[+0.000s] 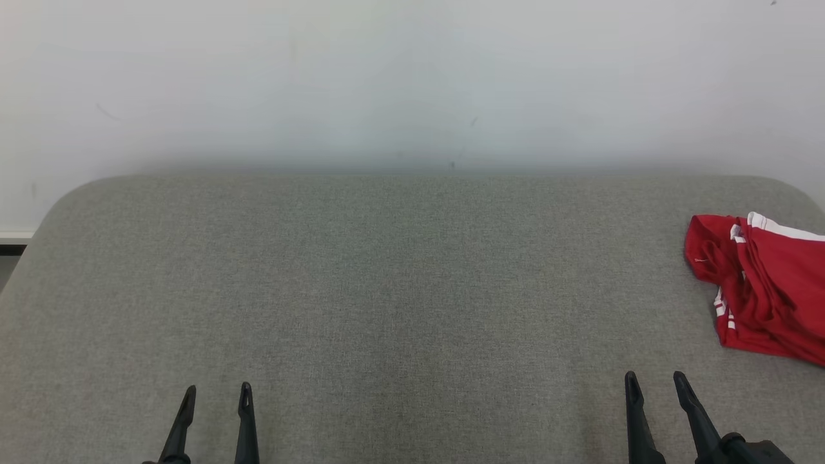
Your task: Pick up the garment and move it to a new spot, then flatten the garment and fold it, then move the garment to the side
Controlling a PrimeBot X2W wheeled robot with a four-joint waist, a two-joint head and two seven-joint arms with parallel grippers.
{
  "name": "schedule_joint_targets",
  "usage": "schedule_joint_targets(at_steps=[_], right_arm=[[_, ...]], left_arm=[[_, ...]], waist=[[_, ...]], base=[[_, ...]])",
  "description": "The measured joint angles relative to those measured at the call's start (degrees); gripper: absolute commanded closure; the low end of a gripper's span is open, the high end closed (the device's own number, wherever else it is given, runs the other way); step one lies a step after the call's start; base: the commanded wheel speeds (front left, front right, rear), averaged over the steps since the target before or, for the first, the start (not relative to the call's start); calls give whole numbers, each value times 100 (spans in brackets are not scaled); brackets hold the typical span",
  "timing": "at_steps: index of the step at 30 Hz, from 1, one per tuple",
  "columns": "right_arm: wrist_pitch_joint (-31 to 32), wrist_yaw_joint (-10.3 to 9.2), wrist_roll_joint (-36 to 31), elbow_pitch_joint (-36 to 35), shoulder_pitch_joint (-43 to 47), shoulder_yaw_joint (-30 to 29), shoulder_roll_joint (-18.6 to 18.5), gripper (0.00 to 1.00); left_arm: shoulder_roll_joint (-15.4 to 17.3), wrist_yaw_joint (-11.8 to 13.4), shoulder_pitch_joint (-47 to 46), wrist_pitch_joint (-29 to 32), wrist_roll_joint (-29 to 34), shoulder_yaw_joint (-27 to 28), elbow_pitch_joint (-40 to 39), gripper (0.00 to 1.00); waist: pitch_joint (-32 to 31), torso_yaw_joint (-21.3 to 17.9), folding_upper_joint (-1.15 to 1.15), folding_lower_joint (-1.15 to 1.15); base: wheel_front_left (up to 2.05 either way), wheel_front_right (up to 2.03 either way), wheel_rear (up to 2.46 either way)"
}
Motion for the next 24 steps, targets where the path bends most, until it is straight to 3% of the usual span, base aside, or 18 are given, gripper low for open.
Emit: schedule_joint_targets(at_steps=[24], right_arm=[[-1,0,70,51,73,125,-1,0]], left_arm=[[-1,41,116,0,-51,-55,-45,0]], waist=[[-48,35,0,1]], base=[[0,0,0]])
